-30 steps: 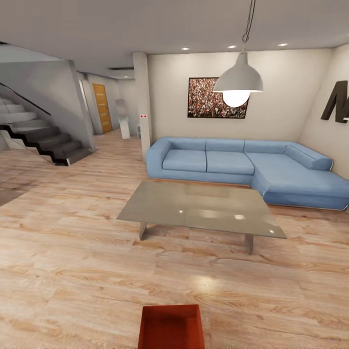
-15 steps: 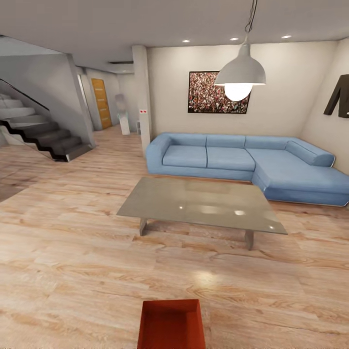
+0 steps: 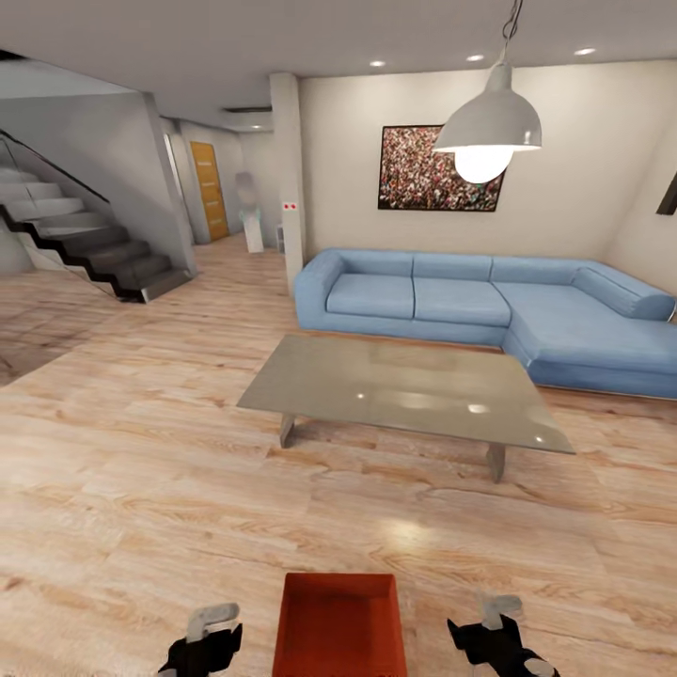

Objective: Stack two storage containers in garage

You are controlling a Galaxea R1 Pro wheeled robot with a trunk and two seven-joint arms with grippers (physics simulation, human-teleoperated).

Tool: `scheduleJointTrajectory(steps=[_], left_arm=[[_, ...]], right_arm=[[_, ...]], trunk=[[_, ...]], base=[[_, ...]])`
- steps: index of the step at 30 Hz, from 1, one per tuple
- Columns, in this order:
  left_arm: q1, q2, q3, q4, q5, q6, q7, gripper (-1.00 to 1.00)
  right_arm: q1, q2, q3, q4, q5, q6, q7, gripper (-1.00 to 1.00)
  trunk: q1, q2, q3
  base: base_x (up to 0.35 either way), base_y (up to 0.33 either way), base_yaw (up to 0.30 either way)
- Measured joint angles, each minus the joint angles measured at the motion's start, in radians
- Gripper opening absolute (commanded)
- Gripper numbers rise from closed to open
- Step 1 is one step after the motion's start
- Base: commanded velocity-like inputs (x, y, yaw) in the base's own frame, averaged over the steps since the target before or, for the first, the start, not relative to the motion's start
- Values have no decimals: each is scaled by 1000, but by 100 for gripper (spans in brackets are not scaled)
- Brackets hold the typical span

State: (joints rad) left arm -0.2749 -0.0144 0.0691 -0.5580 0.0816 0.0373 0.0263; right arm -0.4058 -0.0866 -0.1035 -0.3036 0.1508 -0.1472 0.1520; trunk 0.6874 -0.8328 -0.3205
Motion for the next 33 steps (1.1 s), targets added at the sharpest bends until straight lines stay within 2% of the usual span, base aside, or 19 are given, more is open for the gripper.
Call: scheduleJointTrajectory(steps=[1, 4, 7, 11, 17, 33], left_arm=[[-5, -14, -1, -50, -2, 53, 0, 100], [-19, -38, -4, -109, -3, 152, -4, 100], [-24, -63, -5, -133, -6, 184, -5, 100], [-25, -68, -5, -138, -7, 176, -5, 100], [-26, -69, 0, -138, 0, 115, -3, 100], [-25, -72, 0, -137, 0, 91, -4, 100]], right_arm=[[-6, 0, -1, -41, -2, 56, 1, 100], [-13, 0, -2, -81, -5, 112, 7, 100], [-15, 1, -5, -89, -6, 122, 10, 100], [-15, 1, -6, -88, -6, 124, 11, 100], [-15, 2, -4, -88, -8, 125, 12, 100], [-15, 10, 2, -87, -8, 125, 12, 100]], trunk=[[4, -7, -5], [15, -28, -19], [27, -49, -31], [35, -63, -39], [35, -63, -43], [35, -63, -49]], base=[[0, 0, 107], [0, 0, 103], [0, 0, 38], [0, 0, 7], [0, 0, -113], [0, 0, -38]])
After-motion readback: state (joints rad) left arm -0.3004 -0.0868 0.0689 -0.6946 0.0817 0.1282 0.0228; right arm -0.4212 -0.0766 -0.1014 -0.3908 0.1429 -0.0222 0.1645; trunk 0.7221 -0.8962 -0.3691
